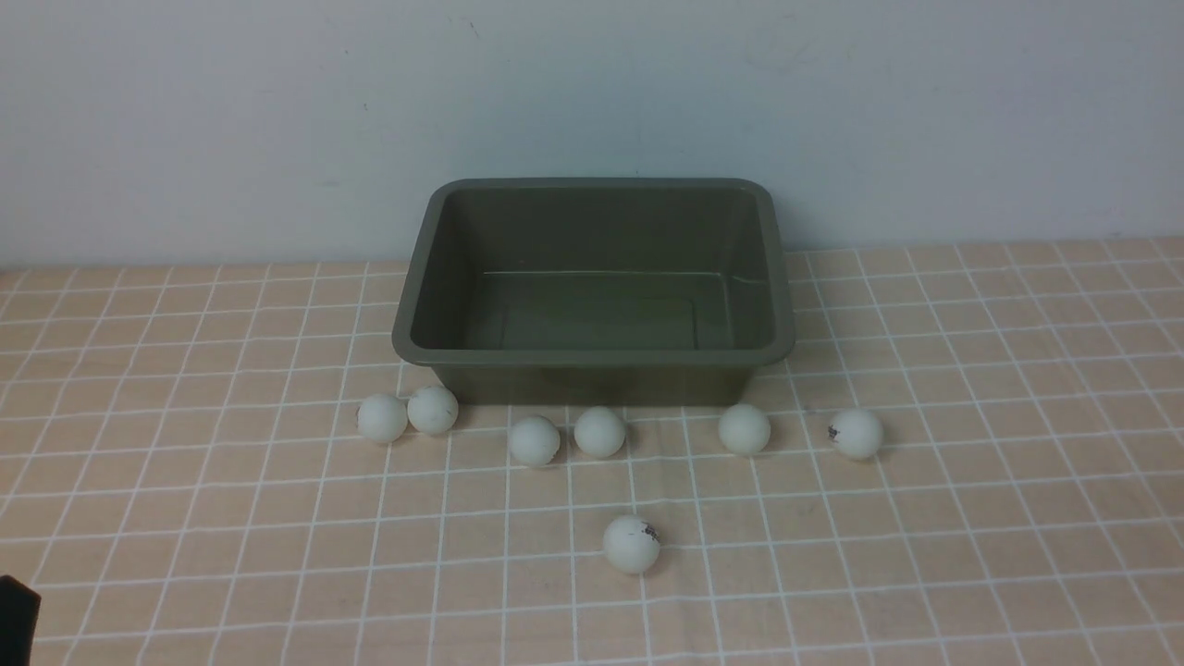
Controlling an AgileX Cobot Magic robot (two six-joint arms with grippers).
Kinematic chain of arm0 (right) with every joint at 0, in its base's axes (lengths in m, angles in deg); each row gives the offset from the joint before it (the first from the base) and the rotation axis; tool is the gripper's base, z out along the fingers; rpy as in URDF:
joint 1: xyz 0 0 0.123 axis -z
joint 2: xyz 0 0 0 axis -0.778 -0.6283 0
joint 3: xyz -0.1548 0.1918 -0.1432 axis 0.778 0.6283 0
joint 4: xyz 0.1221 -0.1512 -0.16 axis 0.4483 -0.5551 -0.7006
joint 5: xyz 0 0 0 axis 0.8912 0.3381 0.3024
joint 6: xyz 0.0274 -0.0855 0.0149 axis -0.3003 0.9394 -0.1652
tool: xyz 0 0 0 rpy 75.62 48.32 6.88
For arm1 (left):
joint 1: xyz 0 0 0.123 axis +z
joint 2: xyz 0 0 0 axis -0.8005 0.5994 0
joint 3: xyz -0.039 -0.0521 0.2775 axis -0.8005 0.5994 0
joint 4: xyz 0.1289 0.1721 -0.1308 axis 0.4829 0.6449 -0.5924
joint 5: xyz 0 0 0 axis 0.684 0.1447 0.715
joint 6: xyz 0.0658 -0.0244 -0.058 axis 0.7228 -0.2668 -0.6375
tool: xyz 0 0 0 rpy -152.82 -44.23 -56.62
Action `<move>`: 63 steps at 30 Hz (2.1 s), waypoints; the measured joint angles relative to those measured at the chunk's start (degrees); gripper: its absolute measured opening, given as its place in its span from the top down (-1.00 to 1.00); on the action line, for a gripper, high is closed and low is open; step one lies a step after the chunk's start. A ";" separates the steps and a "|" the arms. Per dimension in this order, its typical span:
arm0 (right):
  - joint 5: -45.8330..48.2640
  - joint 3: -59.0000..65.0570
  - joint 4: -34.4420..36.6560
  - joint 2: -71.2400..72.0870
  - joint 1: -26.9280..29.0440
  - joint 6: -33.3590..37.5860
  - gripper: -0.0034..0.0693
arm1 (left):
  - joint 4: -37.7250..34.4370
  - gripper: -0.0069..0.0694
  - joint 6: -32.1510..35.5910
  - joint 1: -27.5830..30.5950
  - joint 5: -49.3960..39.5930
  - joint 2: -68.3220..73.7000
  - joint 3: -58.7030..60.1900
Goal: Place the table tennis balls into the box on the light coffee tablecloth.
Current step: 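Reach for and grasp a ping pong ball on the table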
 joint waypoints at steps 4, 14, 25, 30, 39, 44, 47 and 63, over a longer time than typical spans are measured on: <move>0.04 0.00 0.00 0.00 0.00 0.00 0.41 | -2.90 0.37 0.29 0.00 -2.67 0.00 -0.68; 0.40 0.00 1.42 0.00 0.00 0.58 0.41 | -4.22 0.37 16.72 0.00 -21.06 5.24 -18.57; 7.41 -0.17 23.94 -5.84 0.00 29.01 0.41 | 0.94 0.37 27.96 0.00 -38.97 24.22 -32.88; 12.25 -1.22 34.92 -18.10 0.00 48.16 0.41 | -0.36 0.37 31.29 -0.05 -38.97 26.37 -33.43; 15.58 -14.94 28.79 -43.33 0.00 51.85 0.41 | -2.44 0.36 32.78 -0.05 -38.84 26.48 -33.51; 13.07 -21.85 22.35 -55.44 0.00 51.49 0.37 | -2.78 0.36 32.99 -0.05 -38.84 26.48 -33.51; 9.37 -23.10 21.68 -62.31 0.00 51.68 0.31 | -3.01 0.36 33.10 -0.05 -38.84 26.48 -33.51; -2.31 -36.91 10.65 -93.37 -12.76 36.05 0.14 | -3.65 0.36 33.60 -0.05 -39.41 26.48 -33.58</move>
